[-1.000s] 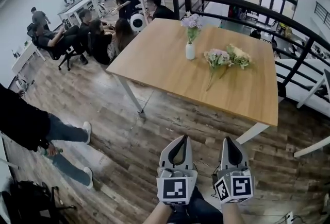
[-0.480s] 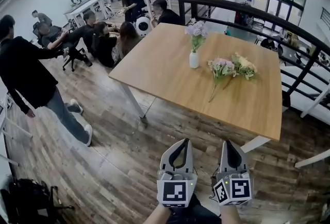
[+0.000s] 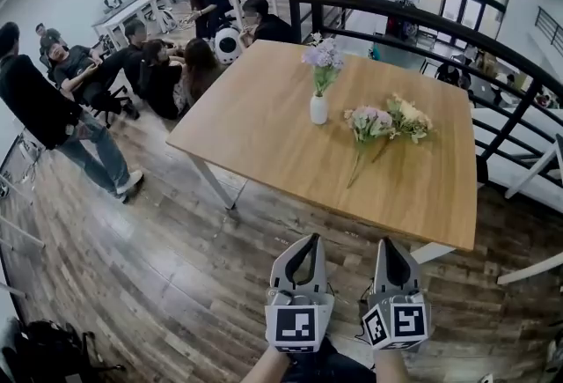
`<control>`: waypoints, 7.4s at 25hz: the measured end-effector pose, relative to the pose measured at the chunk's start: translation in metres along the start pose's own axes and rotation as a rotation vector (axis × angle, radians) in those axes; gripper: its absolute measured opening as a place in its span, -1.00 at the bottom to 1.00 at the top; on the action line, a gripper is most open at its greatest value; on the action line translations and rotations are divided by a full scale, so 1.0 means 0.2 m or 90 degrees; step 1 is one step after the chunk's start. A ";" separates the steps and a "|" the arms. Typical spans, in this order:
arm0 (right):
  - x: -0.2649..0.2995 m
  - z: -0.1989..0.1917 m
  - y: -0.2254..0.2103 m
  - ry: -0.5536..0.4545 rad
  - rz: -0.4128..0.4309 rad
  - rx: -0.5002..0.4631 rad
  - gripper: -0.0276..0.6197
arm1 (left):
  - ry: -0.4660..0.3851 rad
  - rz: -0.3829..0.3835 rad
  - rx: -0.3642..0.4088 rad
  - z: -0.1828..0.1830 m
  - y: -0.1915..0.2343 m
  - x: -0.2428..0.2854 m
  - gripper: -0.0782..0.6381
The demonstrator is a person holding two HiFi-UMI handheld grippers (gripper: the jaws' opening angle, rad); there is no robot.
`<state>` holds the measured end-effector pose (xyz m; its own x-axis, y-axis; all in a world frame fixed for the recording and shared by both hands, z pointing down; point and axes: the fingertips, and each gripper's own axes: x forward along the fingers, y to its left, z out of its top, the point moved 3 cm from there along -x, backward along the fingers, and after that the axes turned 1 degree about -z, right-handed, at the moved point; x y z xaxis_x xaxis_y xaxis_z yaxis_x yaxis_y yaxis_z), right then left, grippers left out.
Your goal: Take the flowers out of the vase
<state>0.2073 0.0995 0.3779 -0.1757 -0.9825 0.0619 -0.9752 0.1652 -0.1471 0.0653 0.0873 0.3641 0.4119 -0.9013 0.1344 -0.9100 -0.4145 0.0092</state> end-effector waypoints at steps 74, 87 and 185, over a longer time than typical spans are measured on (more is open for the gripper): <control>1.89 0.13 -0.24 0.038 0.094 0.006 -0.94 | 0.028 0.078 -0.040 0.17 0.78 1.59 -0.69; 1.99 0.09 -0.23 0.059 0.107 0.010 -0.94 | 0.051 0.086 -0.046 0.13 0.82 1.66 -0.69; 2.72 -0.27 -0.13 0.153 0.028 -0.032 -0.67 | 0.157 0.005 -0.120 -0.20 1.36 2.19 -0.69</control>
<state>0.1298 -0.4339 0.4692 -0.2399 -0.9263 0.2905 -0.9702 0.2180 -0.1060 -0.0047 -0.4154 0.4648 0.4020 -0.8370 0.3713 -0.9153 -0.3565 0.1874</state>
